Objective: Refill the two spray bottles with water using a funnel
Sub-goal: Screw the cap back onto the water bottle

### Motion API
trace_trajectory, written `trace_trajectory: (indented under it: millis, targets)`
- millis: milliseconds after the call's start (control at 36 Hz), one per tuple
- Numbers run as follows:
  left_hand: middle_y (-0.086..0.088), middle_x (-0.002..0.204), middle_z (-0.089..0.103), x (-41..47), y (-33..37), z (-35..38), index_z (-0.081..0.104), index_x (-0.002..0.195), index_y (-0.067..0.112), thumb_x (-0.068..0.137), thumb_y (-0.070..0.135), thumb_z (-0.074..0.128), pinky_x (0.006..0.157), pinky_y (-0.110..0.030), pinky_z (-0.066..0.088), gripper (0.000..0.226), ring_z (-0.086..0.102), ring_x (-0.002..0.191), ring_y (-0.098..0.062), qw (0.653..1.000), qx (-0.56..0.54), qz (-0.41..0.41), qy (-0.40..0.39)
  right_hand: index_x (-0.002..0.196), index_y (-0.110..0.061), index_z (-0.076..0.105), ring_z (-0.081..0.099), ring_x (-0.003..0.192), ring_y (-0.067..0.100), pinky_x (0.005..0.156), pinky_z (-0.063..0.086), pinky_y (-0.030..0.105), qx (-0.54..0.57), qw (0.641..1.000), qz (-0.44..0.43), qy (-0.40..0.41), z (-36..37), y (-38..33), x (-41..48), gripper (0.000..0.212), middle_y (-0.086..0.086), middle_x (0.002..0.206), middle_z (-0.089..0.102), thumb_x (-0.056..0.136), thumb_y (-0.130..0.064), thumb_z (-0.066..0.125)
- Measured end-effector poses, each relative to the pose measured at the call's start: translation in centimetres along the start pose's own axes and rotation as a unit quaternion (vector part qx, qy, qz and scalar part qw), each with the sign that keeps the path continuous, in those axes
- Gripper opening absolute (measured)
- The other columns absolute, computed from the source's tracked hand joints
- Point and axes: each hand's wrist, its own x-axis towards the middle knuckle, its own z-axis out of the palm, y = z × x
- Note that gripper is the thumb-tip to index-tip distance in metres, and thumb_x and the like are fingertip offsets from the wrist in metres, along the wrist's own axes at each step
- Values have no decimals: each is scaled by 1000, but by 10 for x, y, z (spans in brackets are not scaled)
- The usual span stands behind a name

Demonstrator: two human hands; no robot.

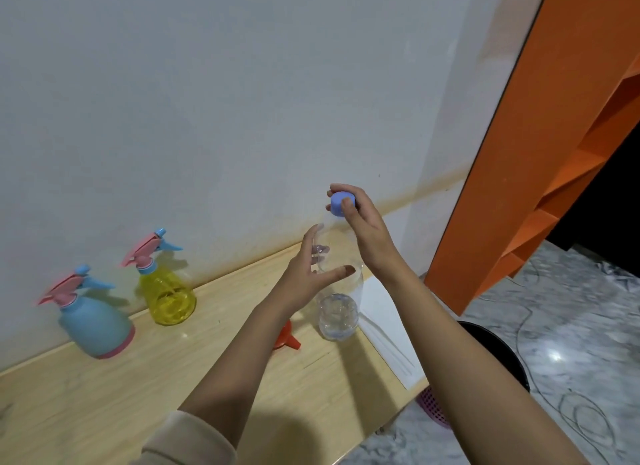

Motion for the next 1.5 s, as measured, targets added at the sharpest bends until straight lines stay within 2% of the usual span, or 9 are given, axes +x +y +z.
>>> trace_trajectory:
  millis: [222, 417, 611, 722, 861, 1028, 1139, 1278, 1500]
  targets:
    - [0, 127, 47, -2, 2, 3, 20, 145, 34, 71, 41, 78, 89, -22, 39, 94, 48, 119, -14, 1000, 23, 10, 9, 93, -24, 49, 58, 88, 10, 83, 47, 24, 10, 997, -30, 68, 4, 3, 2, 20, -6, 94, 56, 81, -31, 63]
    - [-1, 125, 49, -6, -2, 12, 19, 146, 31, 66, 51, 79, 100, -41, 46, 102, 49, 117, -14, 998, 45, 13, 49, 88, -21, 40, 50, 78, 8, 74, 43, 20, -26, 996, -31, 79, 3, 2, 3, 31, -4, 87, 48, 83, -17, 71]
    - [-1, 134, 43, -10, -3, 19, 9, 147, 39, 63, 64, 73, 102, -43, 45, 108, 44, 125, -11, 996, 67, 12, 66, 98, -15, 43, 52, 85, 7, 76, 43, 16, -51, 997, -31, 54, 0, -2, -2, 26, -8, 93, 51, 87, -22, 65]
    - [10, 155, 16, -15, -8, 11, -12, 144, 48, 68, 58, 73, 113, -35, 29, 114, 19, 140, 0, 996, 89, 27, 11, 103, -19, 47, 55, 91, 5, 84, 43, 18, -56, 998, -33, 26, -5, 2, -8, 24, -10, 97, 54, 87, -22, 65]
    - [20, 156, 8, -27, -33, -6, -1, 149, 39, 67, 70, 66, 112, -26, 21, 110, 12, 141, 4, 986, 165, 23, -6, 123, -22, 44, 48, 120, 4, 105, 36, 20, -55, 998, -6, 43, -12, 19, -26, 53, -10, 124, 51, 77, -31, 70]
    - [7, 156, 13, -44, -80, -23, 19, 148, 30, 83, 45, 66, 111, -25, 23, 82, 13, 144, -11, 945, 321, -7, -62, 144, -23, 24, 32, 134, -1, 106, 29, 9, -43, 997, 61, 26, -13, 56, -58, 104, -18, 141, 33, 58, -46, 79]
    - [2, 159, 9, -52, -108, -28, 22, 148, 30, 80, 37, 67, 116, -33, 18, 81, 7, 146, -18, 898, 427, -11, -100, 137, -42, 19, 36, 131, 1, 97, 29, 8, -70, 993, 99, 11, -8, 76, -68, 104, -8, 139, 39, 55, -42, 83]
    - [-2, 159, -12, -49, -129, -30, 17, 149, 29, 80, 18, 64, 118, -42, 2, 85, -10, 147, -22, 815, 553, 21, -170, 134, -29, 35, 45, 126, 6, 95, 31, 11, -106, 989, 100, 29, -3, 88, -58, 87, -8, 130, 52, 62, -34, 85]
    - [-9, 155, 19, -28, -145, -46, 36, 142, 9, 92, 6, 49, 107, -21, 26, 52, 18, 143, -20, 867, 483, 24, -125, 114, -29, 49, 54, 113, 3, 84, 30, -4, -155, 983, 88, 38, 26, 96, -23, 67, -11, 116, 61, 60, -34, 87]
